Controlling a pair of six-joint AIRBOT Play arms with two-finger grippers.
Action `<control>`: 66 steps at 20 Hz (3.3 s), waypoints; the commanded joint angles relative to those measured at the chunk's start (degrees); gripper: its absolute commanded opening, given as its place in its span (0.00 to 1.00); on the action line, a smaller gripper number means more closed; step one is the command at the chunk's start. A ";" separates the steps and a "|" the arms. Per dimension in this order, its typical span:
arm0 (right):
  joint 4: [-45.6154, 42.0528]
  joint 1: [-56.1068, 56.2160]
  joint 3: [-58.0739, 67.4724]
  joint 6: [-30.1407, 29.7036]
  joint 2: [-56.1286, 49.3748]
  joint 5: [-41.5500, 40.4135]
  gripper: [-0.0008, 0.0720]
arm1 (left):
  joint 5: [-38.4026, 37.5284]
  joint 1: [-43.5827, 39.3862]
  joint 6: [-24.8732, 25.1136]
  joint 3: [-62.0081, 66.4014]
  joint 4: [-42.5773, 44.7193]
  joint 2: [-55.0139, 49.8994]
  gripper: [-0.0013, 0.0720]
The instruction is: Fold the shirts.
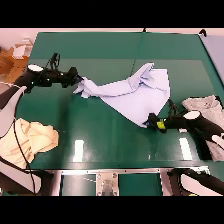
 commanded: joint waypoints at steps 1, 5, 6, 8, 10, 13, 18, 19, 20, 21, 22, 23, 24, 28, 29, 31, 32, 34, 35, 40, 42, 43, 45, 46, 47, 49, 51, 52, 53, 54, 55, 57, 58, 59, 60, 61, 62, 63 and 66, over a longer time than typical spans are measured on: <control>1.84 -3.32 7.87 -2.69 2.71 9.51 0.03 | -12.85 1.27 -0.59 3.78 -6.93 0.42 0.05; 1.88 -13.92 34.91 0.11 9.16 21.18 0.03 | -27.93 2.58 -0.26 16.02 -31.69 0.44 0.05; 1.88 -16.00 42.45 1.49 9.53 23.08 0.03 | -29.09 2.34 -0.26 19.82 -37.48 0.44 0.05; 1.88 -19.63 56.83 4.11 9.53 26.05 0.03 | -29.09 2.14 -0.33 28.65 -45.42 1.11 0.05; 1.90 -22.60 68.74 6.62 9.53 26.82 0.03 | -25.07 2.47 -0.35 34.77 -48.24 5.25 0.05; 2.12 -27.71 82.73 10.05 9.53 26.80 0.03 | -13.86 5.16 -0.31 36.83 -51.67 15.37 0.05; 9.11 -32.11 92.02 11.87 9.84 25.07 0.03 | 1.09 9.22 1.55 36.79 -40.63 33.79 0.05; 11.91 -32.09 92.02 10.91 9.88 24.61 0.03 | 2.19 9.22 1.14 36.79 -36.46 36.50 0.05; 14.36 -32.09 92.02 9.86 10.03 24.30 0.03 | 2.49 9.22 0.00 36.79 -30.84 39.19 0.05; 16.09 -32.09 92.02 8.81 10.34 23.91 0.03 | 2.84 9.22 -2.56 36.79 -23.98 41.42 0.05; 16.15 -32.11 92.02 8.44 10.73 23.74 0.03 | 3.19 9.22 -6.51 36.79 -15.47 43.36 0.05; 16.00 -32.11 92.02 8.39 11.04 23.85 0.03 | 3.04 9.22 -11.52 36.79 -6.01 45.13 0.05; 16.02 -32.11 92.02 8.26 11.08 24.11 0.03 | 1.99 9.22 -15.89 36.76 1.25 46.38 0.05; 15.96 -32.09 89.07 8.24 11.06 28.72 0.03 | -8.04 8.72 -20.09 33.97 7.32 46.86 0.05; 15.89 -32.09 87.03 7.91 11.06 29.97 0.03 | -8.28 7.63 -19.85 30.60 7.45 46.86 0.05; 14.12 -31.87 81.90 7.87 10.95 32.52 0.03 | -5.92 4.52 -18.91 20.96 7.65 46.80 0.05; 12.46 -31.52 78.66 7.78 10.95 33.16 0.03 | -2.75 2.01 -17.46 14.62 7.65 46.75 0.05; 7.67 -29.83 70.23 6.91 10.69 32.54 0.03 | 8.00 -3.76 -14.32 1.60 7.63 45.35 0.05; 6.21 -28.68 65.13 6.03 10.14 31.71 0.03 | 14.05 -6.19 -13.27 -4.17 7.63 44.11 0.05; 5.42 -21.92 41.86 -1.92 2.12 18.71 0.03 | 27.10 -10.67 -5.92 -13.51 4.76 24.98 0.05; 5.42 -19.41 38.82 -4.20 -5.42 14.03 0.03 | 26.51 -11.02 0.39 -10.75 -1.90 14.69 0.05; 5.62 -18.49 39.06 -4.22 -9.42 12.50 0.03 | 25.18 -10.99 2.78 -8.35 -4.98 10.05 0.05; 5.73 -17.57 41.16 -4.42 -17.05 9.73 0.03 | 22.34 -10.99 7.08 -1.31 -8.57 1.90 0.05; 5.70 -17.44 42.93 -4.42 -20.57 9.18 0.03 | 20.94 -10.99 8.09 2.19 -8.70 -0.74 0.06; 5.64 -17.46 44.72 -4.42 -23.37 9.20 0.03 | 19.56 -10.97 9.42 5.53 -8.66 -2.86 0.44; 5.62 -18.03 48.43 -4.39 -27.19 9.88 0.31 | 15.85 -9.22 9.46 10.36 -8.13 -4.63 0.87; 5.53 -20.15 51.84 -4.44 -27.96 12.52 0.41 | 6.80 -4.48 7.76 13.90 -6.03 -4.50 0.87; 5.53 -21.55 53.66 -4.44 -27.89 14.62 0.42 | -0.52 -1.03 6.45 15.74 -4.87 -4.50 0.87; 5.14 -23.39 55.52 -4.44 -27.85 17.66 0.48 | -7.26 2.14 5.25 16.92 -3.93 -4.50 0.87; 4.68 -25.38 56.68 -4.68 -27.54 21.14 0.50 | -14.21 5.38 4.98 17.53 -3.21 -4.48 0.87; 4.46 -27.04 56.81 -5.62 -27.04 23.65 0.50 | -20.50 8.37 4.98 17.49 -2.08 -4.50 0.87; 3.80 -29.68 56.22 -7.06 -26.27 28.94 0.49 | -28.61 11.52 4.52 16.76 3.41 -4.55 0.83; 3.80 -30.64 55.04 -7.69 -25.64 31.30 0.49 | -30.93 11.67 4.55 15.69 6.12 -4.57 0.83; 3.72 -31.17 53.57 -8.35 -24.85 32.54 0.49 | -32.09 11.08 5.18 13.77 8.41 -4.57 0.83; 3.30 -31.39 51.63 -8.55 -23.82 32.81 0.46 | -31.50 9.97 6.47 11.50 10.01 -4.57 0.83; 3.04 -31.56 49.77 -9.18 -22.77 32.81 0.39 | -29.81 8.48 7.69 9.09 11.15 -4.61 0.83; 2.99 -31.56 47.95 -9.97 -21.77 32.79 0.39 | -27.15 6.54 8.87 6.58 12.24 -4.61 0.83; 2.99 -31.56 46.51 -10.03 -20.94 32.79 0.40 | -24.30 4.63 9.35 4.76 13.88 -4.61 0.83; 3.02 -31.61 44.26 -10.99 -19.10 32.81 0.41 | -16.17 -1.27 9.70 2.67 19.32 -4.68 0.83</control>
